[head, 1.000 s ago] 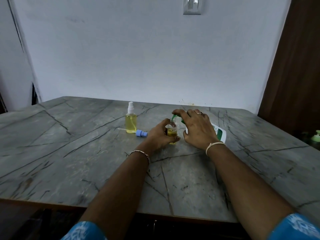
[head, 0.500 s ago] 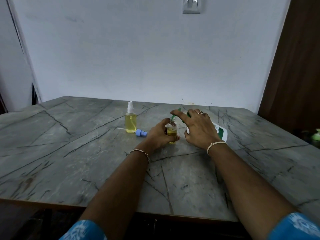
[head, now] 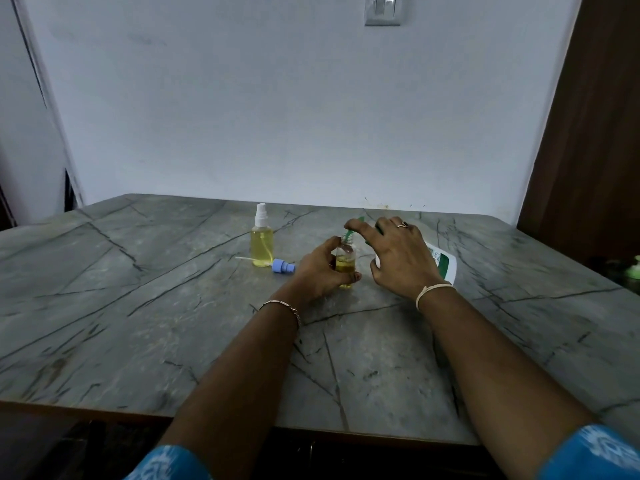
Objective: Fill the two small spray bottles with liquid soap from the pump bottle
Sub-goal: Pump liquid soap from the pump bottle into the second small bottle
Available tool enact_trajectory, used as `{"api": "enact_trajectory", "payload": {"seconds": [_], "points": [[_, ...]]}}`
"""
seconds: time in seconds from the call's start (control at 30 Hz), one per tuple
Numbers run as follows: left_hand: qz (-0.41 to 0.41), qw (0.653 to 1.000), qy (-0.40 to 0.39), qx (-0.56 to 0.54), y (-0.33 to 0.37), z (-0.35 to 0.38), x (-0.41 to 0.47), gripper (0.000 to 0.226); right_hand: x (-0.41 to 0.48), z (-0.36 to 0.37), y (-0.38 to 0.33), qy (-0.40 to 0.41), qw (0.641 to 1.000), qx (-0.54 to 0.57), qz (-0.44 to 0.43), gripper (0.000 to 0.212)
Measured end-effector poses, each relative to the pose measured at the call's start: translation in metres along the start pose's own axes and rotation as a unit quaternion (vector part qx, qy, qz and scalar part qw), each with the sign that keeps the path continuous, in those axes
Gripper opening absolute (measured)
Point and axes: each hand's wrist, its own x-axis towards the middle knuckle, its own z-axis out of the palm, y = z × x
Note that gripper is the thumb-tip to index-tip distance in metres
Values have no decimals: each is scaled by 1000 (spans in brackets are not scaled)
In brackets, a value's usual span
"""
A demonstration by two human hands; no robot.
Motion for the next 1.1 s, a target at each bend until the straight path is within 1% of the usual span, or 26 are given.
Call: {"api": "enact_trajectory", "payload": {"seconds": [0.03,0.2,0.3,0.5,0.7,0.83,0.87,1.03,1.07,1.1], "points": [[2,1000,-1,2,0,-1,0,79,0,-1,0,-3,1000,1,1,72],[0,1000,-7,10,6,-1,-2,84,3,-1,-6,-8,1000,15,15,67],[6,1000,-1,0,5,-1,-1,91,6,0,-7,-3,1000,19,18,66],[8,1000,1,10,5,-2,-4,78,0,-2,-3,-8,1000,-1,6,73],[6,1000,2,8,6,-3,-3,84,3,-2,-4,-18,1000,10,15,70],[10,1000,6,20,5,-1,-3,75,6,-1,-5,-21,999,34,25,66],[13,1000,8,21,4,-1,-3,76,6,0,-6,-22,999,33,25,66],[13,999,28,25,7,0,-7,84,3,-1,-2,-29,999,21,10,71],[18,999,29,28,9,0,-9,85,2,-2,-1,-31,999,21,9,72],[24,999,29,31,10,0,-10,81,1,-2,-1,-32,999,23,8,72]]}}
